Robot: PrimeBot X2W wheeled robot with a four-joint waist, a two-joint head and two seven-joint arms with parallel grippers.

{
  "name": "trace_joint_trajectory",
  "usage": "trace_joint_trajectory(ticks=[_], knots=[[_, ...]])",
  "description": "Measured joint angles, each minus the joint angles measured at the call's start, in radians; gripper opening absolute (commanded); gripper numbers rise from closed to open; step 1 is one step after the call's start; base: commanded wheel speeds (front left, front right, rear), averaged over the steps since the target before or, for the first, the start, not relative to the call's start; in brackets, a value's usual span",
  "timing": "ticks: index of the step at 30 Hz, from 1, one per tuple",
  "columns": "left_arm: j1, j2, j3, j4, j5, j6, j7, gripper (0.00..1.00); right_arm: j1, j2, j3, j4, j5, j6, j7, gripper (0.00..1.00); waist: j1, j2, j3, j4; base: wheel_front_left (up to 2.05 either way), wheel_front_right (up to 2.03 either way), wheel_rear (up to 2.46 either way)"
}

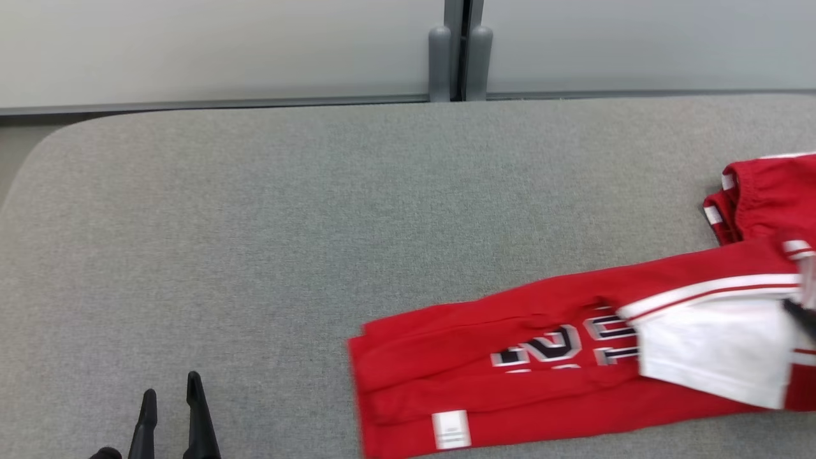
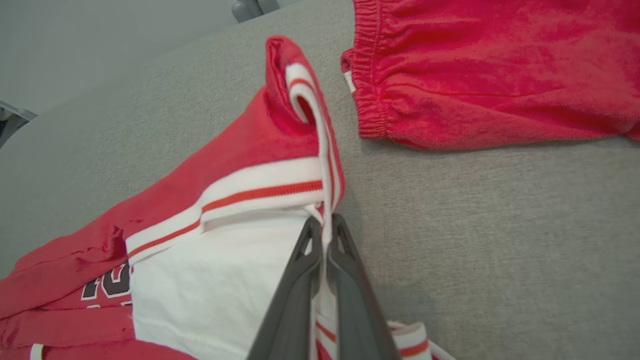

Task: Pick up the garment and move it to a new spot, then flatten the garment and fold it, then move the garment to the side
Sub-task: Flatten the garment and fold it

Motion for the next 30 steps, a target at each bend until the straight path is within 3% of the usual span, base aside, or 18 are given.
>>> trace_joint_trajectory(ticks=[5, 10, 13, 16, 22, 25, 26, 27, 28, 30], knots=[[0.033, 0.0, -0.025, -0.011, -0.033, 0.018, 0.0, 1.0, 0.043, -0.083, -0.044, -0.133, 0.05, -0.001, 0.059, 0.0, 0.0, 0.0, -0.029, 0.024, 0.0, 0.0, 0.0], [0.052, 0.0, -0.053, -0.012, -0.048, 0.032, 0.0, 1.0, 0.062, -0.035, 0.032, -0.419, 0.125, 0.0, 0.166, 0.0, 0.0, 0.0, -0.031, 0.029, 0.0, 0.0, 0.0], [0.038, 0.0, -0.077, 0.001, -0.054, 0.032, 0.0, 1.0, 0.059, 0.07, 0.127, -0.516, 0.109, 0.0, 0.214, 0.0, 0.0, 0.0, -0.019, 0.031, 0.0, 0.0, 0.0], [0.006, -0.001, -0.104, 0.012, -0.063, 0.033, 0.0, 1.0, 0.02, 0.219, 0.221, -0.499, 0.013, 0.0, 0.23, 0.0, 0.0, 0.0, -0.009, 0.037, 0.0, 0.0, 0.0], [-0.054, -0.001, -0.157, 0.042, -0.093, 0.038, 0.0, 1.0, -0.053, 0.54, 0.298, -0.253, -0.23, -0.001, 0.19, 0.0, 0.0, 0.0, 0.004, 0.076, 0.0, 0.0, 0.0], [-0.067, -0.001, -0.186, 0.055, -0.095, 0.038, 0.0, 1.0, -0.074, 0.597, 0.293, -0.147, -0.317, -0.001, 0.141, 0.0, 0.0, 0.0, 0.005, 0.104, 0.0, 0.0, 0.0], [-0.067, -0.001, -0.19, 0.058, -0.098, 0.038, 0.0, 1.0, -0.078, 0.604, 0.286, -0.121, -0.334, -0.001, 0.117, 0.13, 0.0, 0.0, 0.005, 0.113, 0.0, 0.0, 0.0], [-0.067, -0.001, -0.191, 0.061, -0.101, 0.038, 0.0, 1.0, -0.081, 0.608, 0.281, -0.099, -0.342, -0.001, 0.096, 0.38, 0.0, 0.0, 0.004, 0.121, 0.0, 0.0, 0.0], [-0.067, -0.001, -0.189, 0.063, -0.103, 0.038, 0.0, 1.0, -0.084, 0.61, 0.282, -0.086, -0.346, -0.001, 0.075, 1.0, 0.0001, 0.0, 0.003, 0.127, 0.0, 0.0, 0.0], [-0.064, 0.0, -0.183, 0.065, -0.103, 0.038, 0.0, 1.0, -0.091, 0.617, 0.283, -0.077, -0.341, -0.001, 0.03, 1.0, 0.0, 0.0, 0.001, 0.131, 0.0, 0.0, 0.0]])
